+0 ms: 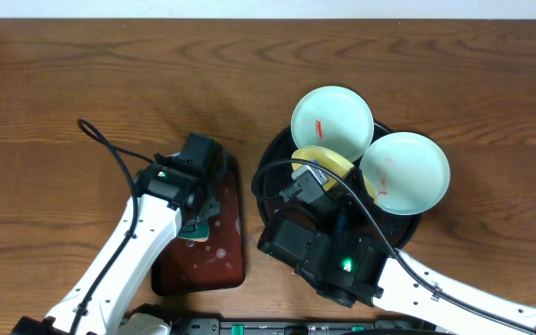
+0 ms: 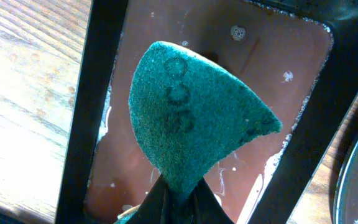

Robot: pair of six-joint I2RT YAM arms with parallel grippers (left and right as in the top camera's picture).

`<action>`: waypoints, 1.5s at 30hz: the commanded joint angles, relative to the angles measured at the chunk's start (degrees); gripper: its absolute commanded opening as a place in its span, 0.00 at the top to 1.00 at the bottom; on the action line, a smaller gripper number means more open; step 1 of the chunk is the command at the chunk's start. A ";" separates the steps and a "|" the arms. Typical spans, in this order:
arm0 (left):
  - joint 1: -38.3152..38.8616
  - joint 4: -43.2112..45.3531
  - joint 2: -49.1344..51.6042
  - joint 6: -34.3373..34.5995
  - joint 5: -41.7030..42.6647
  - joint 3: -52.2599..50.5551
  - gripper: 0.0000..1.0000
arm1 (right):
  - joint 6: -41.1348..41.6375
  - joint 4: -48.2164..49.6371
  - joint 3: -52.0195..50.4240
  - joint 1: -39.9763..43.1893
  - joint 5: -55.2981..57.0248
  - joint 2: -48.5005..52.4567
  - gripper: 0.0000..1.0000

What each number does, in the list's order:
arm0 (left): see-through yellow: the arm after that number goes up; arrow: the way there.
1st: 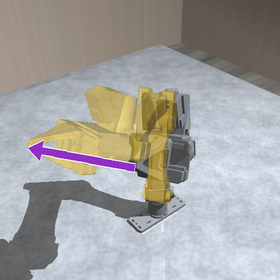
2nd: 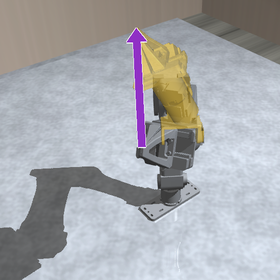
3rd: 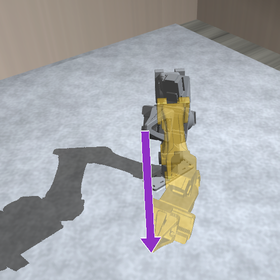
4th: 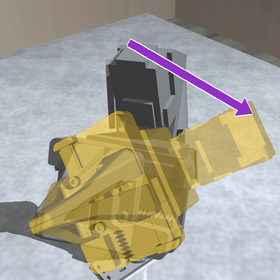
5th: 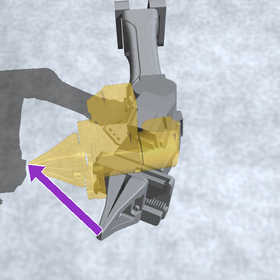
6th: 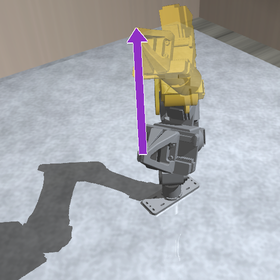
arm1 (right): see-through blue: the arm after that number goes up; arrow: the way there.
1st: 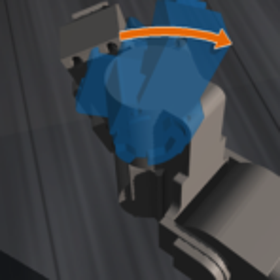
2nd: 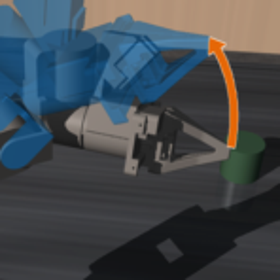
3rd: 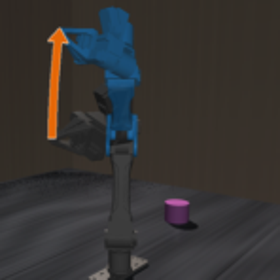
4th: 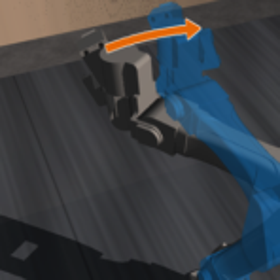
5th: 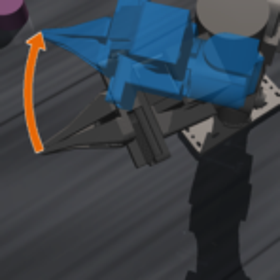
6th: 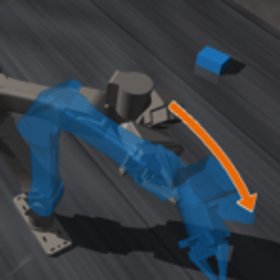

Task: Clean dirty plates on tray and stack at the side
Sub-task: 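Lift the yellow plate with the right gripper and carry it right, then lower the yellow plate onto the table at the right side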

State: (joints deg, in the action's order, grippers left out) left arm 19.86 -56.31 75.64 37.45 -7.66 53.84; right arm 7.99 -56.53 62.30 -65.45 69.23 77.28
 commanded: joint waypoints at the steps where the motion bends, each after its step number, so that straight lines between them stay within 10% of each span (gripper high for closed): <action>1: -0.33 0.00 -0.07 -0.42 -0.50 -0.22 0.92 | -0.33 -0.02 1.46 -0.52 2.54 -0.87 0.99; 11: -0.33 0.00 -0.07 -0.42 -0.50 -0.24 0.92 | 10.58 0.42 1.44 8.02 -17.09 -0.87 0.99; 28: -0.33 -0.04 -0.07 -0.42 -0.50 -0.22 0.92 | 5.64 2.73 5.46 70.29 -80.17 -5.25 0.99; 45: -0.33 -0.02 -0.07 -0.42 -0.50 -0.22 0.92 | 12.79 9.62 5.44 105.94 -70.97 6.47 0.99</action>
State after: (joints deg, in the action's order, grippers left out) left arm 19.86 -56.34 75.64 37.45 -7.66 53.84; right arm 19.20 -47.11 66.81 37.80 -4.12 81.14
